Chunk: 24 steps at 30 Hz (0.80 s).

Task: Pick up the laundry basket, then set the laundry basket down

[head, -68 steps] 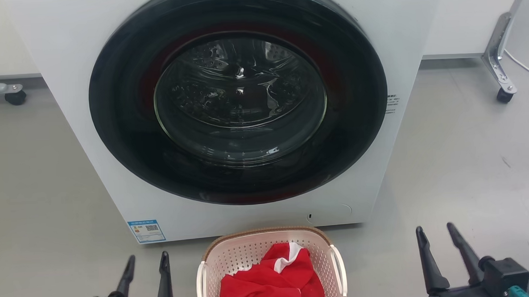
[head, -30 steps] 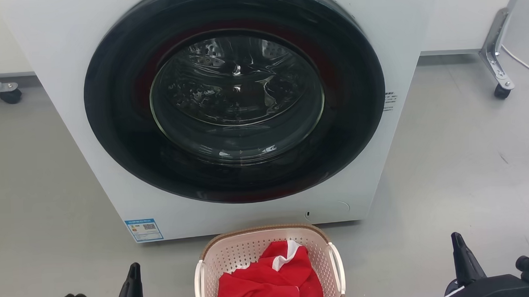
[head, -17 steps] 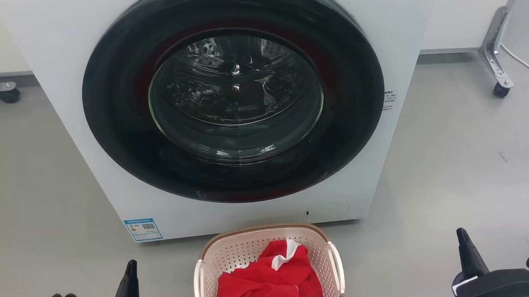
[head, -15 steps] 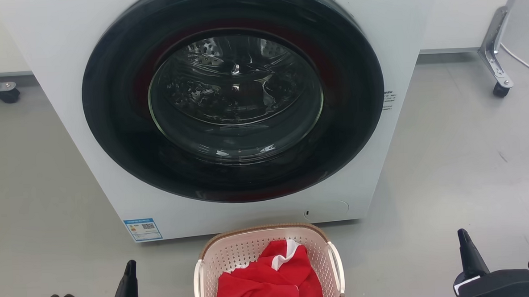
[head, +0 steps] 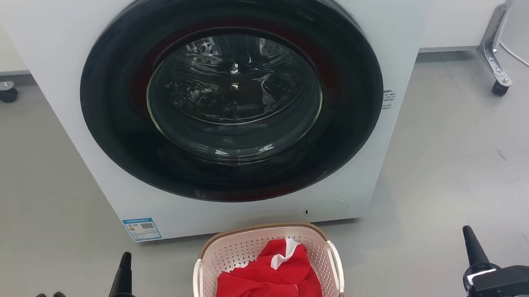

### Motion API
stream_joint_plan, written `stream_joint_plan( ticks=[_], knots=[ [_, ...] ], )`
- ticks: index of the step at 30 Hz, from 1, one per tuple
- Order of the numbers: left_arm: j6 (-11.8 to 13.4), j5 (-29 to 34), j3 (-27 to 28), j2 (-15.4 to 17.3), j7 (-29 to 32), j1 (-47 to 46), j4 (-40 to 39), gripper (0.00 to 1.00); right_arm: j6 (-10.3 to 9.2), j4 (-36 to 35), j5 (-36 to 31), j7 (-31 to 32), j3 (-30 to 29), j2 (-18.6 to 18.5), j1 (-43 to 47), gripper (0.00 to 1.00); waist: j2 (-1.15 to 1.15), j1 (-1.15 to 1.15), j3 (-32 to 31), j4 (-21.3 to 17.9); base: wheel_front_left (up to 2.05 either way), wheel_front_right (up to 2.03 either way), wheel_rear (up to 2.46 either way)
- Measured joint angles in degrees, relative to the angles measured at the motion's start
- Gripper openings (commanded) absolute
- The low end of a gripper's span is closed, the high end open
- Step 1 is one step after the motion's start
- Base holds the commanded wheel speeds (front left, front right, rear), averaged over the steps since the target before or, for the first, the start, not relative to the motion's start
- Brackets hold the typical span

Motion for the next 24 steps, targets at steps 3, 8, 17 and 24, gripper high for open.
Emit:
stream_joint_plan(
  ticks=[3, 8, 17, 24],
  knots=[
    [-0.47, -1.72, 0.4, -0.34, 0.48, -0.49, 0.25, 0.0, 0.51, 0.08, 2.29, 0.57, -0.85, 0.24, -0.29, 0.0, 0.0, 0.0, 0.04, -0.04, 0.0, 0.0, 0.0],
    [-1.03, -5.3, 1.29, -0.67, 1.22, -0.55, 0.78, 0.0, 1.05, 0.33, 5.86, 1.7, -2.12, 0.88, -0.3, 0.0, 0.0, 0.0, 0.11, -0.1, 0.0, 0.0, 0.0],
    [-2.18, -11.82, 2.79, -1.1, 2.5, -1.73, 1.63, 0.0, 2.4, 0.94, 12.26, 3.43, -4.49, 1.87, -0.9, 0.0, 0.0, 0.0, 0.23, -0.21, 0.0, 0.0, 0.0],
    [-3.55, -16.58, 4.11, -1.38, 3.55, -2.82, 2.38, 0.0, 3.34, 1.47, 17.12, 4.92, -6.33, 2.66, -1.43, 0.0, 0.0, 0.0, 0.33, -0.29, 0.0, 0.0, 0.0]
  ],
)
